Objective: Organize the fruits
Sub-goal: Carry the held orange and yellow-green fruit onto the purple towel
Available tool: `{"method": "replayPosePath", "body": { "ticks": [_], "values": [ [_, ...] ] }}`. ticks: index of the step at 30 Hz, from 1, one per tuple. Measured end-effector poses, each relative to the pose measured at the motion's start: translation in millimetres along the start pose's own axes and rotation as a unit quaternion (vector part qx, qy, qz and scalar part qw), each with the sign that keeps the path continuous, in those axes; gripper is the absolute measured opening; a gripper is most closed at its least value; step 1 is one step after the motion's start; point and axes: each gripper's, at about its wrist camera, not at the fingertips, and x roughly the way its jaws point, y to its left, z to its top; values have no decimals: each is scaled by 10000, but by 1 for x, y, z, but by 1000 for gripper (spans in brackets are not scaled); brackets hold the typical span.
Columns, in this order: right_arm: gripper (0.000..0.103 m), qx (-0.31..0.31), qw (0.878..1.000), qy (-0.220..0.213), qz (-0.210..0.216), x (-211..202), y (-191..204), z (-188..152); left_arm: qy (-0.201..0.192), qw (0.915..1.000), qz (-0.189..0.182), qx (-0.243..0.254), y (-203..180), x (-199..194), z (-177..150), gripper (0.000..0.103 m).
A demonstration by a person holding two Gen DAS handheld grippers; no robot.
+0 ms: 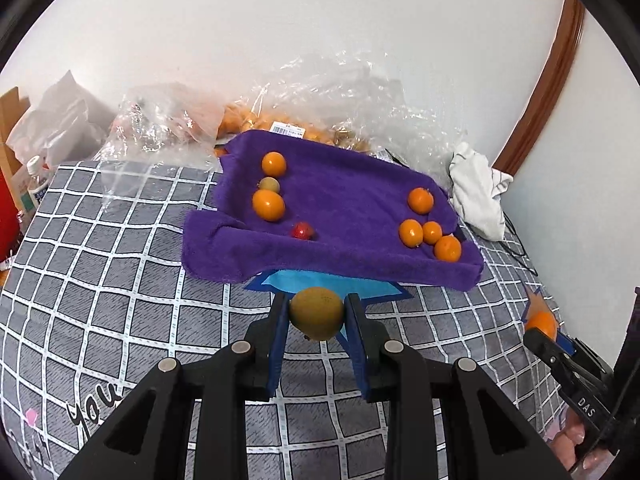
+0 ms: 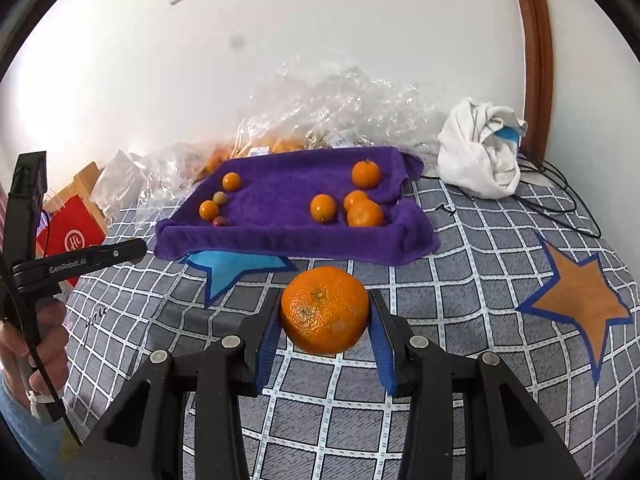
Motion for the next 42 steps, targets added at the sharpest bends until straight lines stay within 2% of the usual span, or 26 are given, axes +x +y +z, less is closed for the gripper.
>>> {"method": "replayPosePath", "body": {
  "ticks": [18, 23, 32, 42],
  "values": [
    [41, -33, 10000, -23, -32, -8, 9, 6, -83, 9999, 14, -139, 13, -25, -4, 27],
    [41, -16, 10000, -20, 14, -9, 11, 11, -138, 9997, -7, -221, 18, -30, 3, 27],
    [41, -172, 9995, -254, 8, -8, 19, 48, -359, 9992, 65, -178, 23, -33, 32, 27],
    [41, -271, 9992, -302, -23, 34, 17, 100, -284, 9995, 65, -78, 15, 15, 81, 27]
  ]
}}
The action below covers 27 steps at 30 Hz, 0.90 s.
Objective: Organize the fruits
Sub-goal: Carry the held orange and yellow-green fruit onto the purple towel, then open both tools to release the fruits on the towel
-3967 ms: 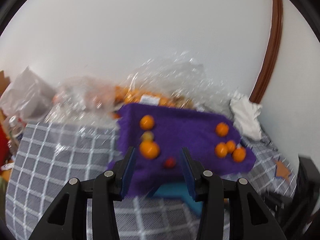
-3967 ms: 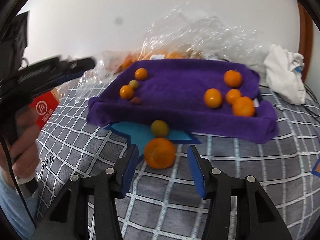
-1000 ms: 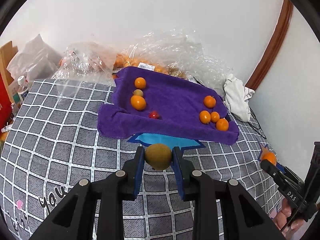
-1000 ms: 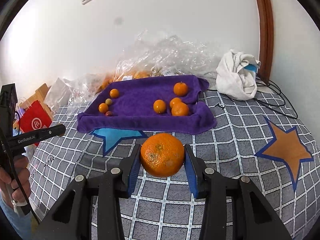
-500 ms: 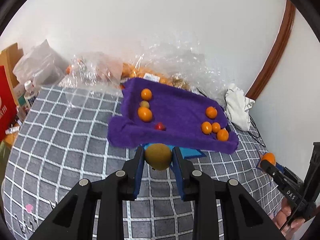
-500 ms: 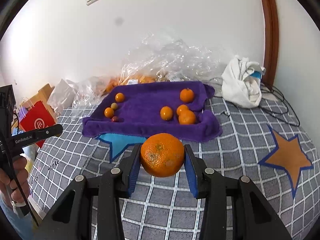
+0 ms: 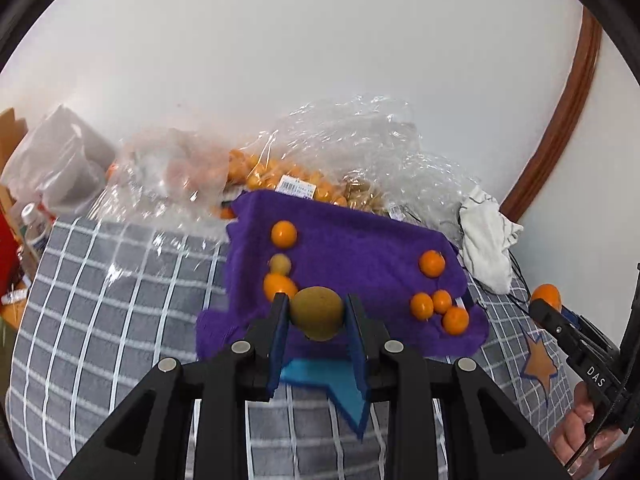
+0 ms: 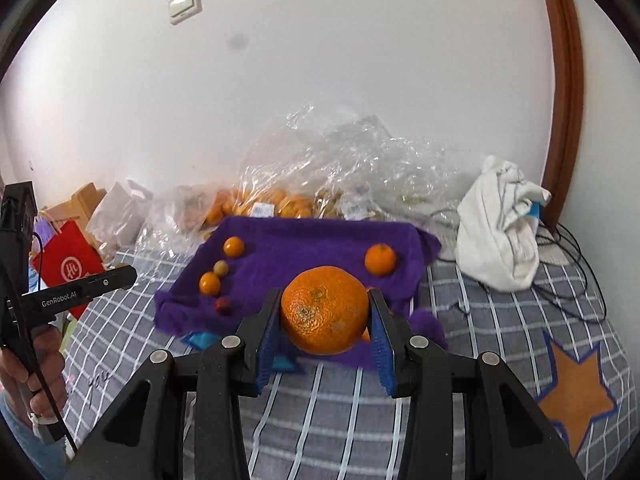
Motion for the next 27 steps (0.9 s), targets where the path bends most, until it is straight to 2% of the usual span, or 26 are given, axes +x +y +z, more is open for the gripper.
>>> {"method": "replayPosePath", "body": {
  "ticks": [7, 14, 20, 27],
  "values": [
    [41, 53, 9998, 135, -142, 53, -11, 22, 12, 9997, 107, 217, -9, 38, 31, 27],
    [41, 210, 9992, 253, -236, 90, -29, 30, 63, 9994, 96, 325, -14, 69, 55, 27],
    [41, 327, 9979, 534, -176, 125, -38, 24, 272, 9989, 113, 369, -12, 102, 57, 27],
    [41, 362, 9957, 858, -4, 158, -40, 12, 635, 9965, 71, 534, -14, 136, 45, 27]
  ]
}}
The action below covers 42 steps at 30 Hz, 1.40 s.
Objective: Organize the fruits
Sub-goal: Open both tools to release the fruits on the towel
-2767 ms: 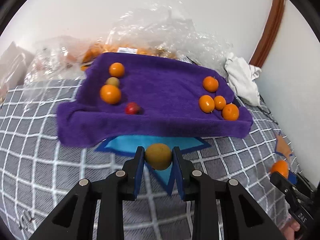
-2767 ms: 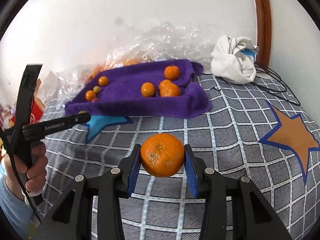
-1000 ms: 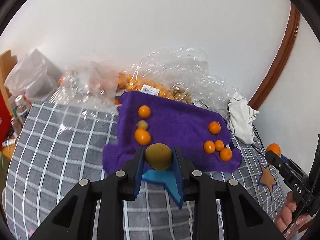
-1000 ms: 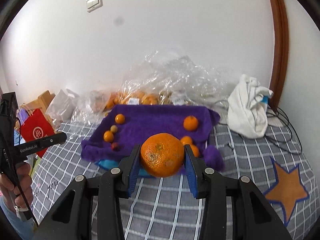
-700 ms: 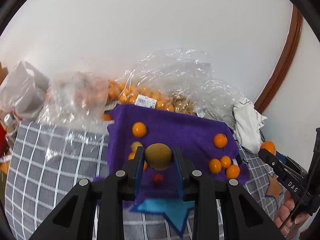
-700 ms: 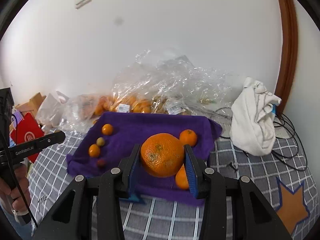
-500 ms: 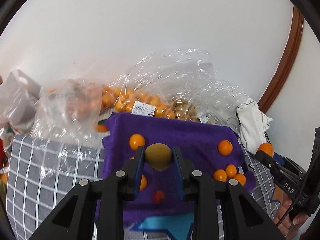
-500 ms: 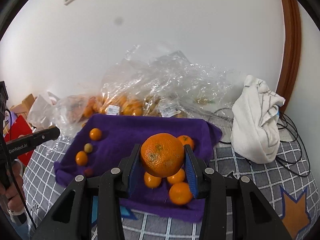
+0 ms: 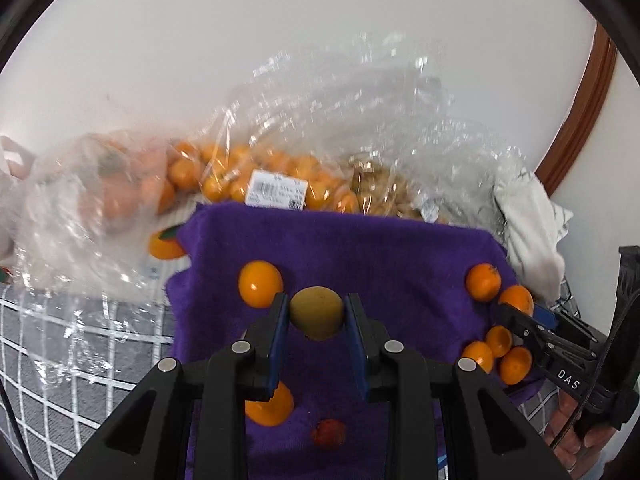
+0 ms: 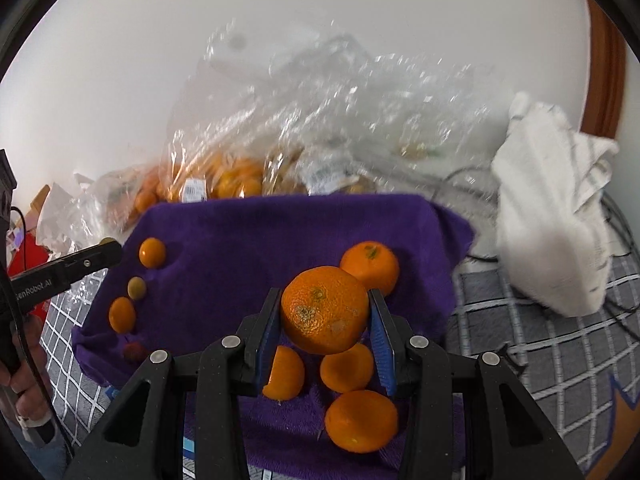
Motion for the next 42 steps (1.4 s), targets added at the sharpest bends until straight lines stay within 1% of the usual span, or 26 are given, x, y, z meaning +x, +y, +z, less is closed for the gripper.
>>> {"method": "replayPosePath", "body": {
  "ticks": [5, 7, 13, 20, 24, 32, 34, 36, 37, 40, 42],
  "values": [
    [41, -131, 9999, 33, 101, 11, 8, -3, 243, 9996, -13, 109, -3, 15, -7, 27],
    [41, -158, 9997, 111, 141, 16, 9, -4, 323, 9993, -20, 182, -5, 18, -9, 27],
    [42, -303, 9995, 124, -34, 23, 13, -9, 523, 9982, 18, 305, -10, 27, -11, 27],
    [42, -316, 9994, 71, -89, 22, 13, -10, 733, 9967, 133, 337, -9, 36, -14, 27],
    [42, -323, 9994, 29, -116, 22, 13, -11, 818, 9960, 137, 330, -9, 40, -15, 27],
    [42, -368, 9992, 9, -138, 18, 12, -12, 834, 9952, 206, 459, -16, 43, -15, 27],
    [43, -348, 9993, 2, -144, 16, 12, -11, 852, 9949, 277, 464, -17, 43, -13, 29],
    [44, -343, 9993, -10, -144, 12, 12, -9, 849, 9945, 380, 476, -19, 42, -11, 34],
    [45, -354, 9992, -22, -167, 8, 13, -7, 826, 9945, 416, 485, -19, 40, -10, 34],
    [49, -332, 9992, -116, -209, -7, 16, -4, 753, 9952, 395, 490, -18, 30, -6, 34],
    [56, -293, 9991, -196, -228, -20, 18, -3, 679, 9960, 326, 483, -20, 19, -2, 34]
  ]
}}
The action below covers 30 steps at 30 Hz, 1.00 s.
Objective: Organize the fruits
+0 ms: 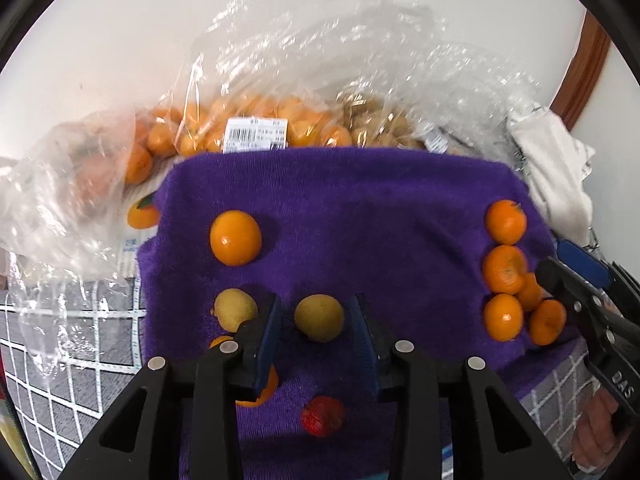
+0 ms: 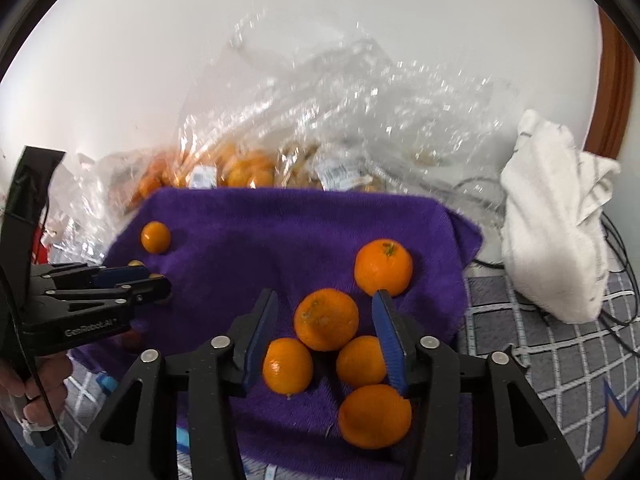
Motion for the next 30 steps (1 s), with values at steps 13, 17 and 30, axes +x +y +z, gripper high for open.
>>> {"method": "replayPosePath", "body": {
  "ticks": [13, 17, 30],
  "values": [
    [65, 465, 9979, -377, -242, -115, 5, -23, -837, 9961, 89, 249, -11, -110, -26, 57],
    [66, 470, 9971, -510, -297, -143, 16, -38, -1010, 9947, 133, 111, -6, -138, -53, 58],
    [78, 436, 9969, -565, -337, -217, 36, -86, -1268, 9912, -45, -377, -13, -203, -139, 62]
  ]
}}
